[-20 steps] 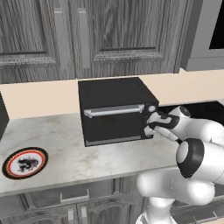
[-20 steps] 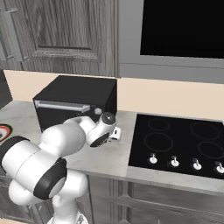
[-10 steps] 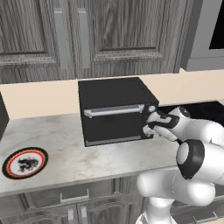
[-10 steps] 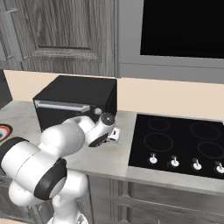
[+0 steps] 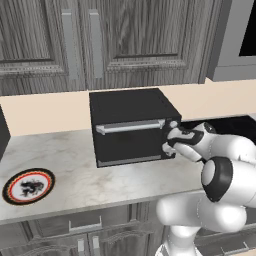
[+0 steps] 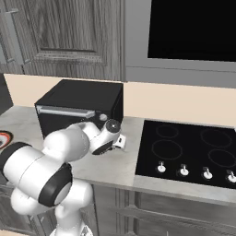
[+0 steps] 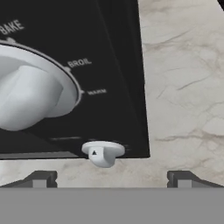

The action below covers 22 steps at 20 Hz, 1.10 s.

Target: Pick up the bagel from the plate, place it on the toaster oven rack, close the door, and set the timer.

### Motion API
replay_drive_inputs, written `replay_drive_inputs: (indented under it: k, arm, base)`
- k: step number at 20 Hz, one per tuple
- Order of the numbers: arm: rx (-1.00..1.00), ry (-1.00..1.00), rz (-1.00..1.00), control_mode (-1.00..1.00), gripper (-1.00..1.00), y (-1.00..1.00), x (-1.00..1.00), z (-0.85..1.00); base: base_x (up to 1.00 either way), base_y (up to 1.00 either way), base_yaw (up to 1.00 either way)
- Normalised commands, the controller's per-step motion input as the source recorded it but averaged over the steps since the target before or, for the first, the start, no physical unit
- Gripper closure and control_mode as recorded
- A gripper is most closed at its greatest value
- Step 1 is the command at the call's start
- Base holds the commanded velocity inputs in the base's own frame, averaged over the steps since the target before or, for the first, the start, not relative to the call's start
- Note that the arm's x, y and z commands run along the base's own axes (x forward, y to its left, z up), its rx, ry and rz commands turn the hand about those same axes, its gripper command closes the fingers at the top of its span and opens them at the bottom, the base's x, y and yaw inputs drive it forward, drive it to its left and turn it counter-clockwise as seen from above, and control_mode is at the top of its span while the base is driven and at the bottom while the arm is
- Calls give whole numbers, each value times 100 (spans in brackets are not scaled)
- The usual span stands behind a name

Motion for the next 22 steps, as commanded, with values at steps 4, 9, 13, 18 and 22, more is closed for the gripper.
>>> replay_drive_inputs:
  k: [4,9,13,18,22]
  arm:
    - [0,-5,-3,-100,-100,0,9,-14]
    - [0,-5,-2,-100,-100,0,0,-15]
    - [0,-2,-3,-100,-100,0,0,-1]
    - [0,0,-4,-100,-100,0,0,0]
    - [0,0,-5,-100,-100,0,0,0]
  base:
    - [0,0,0]
    - [0,0,0]
    - [0,0,0]
    - [0,0,0]
    - [0,0,0]
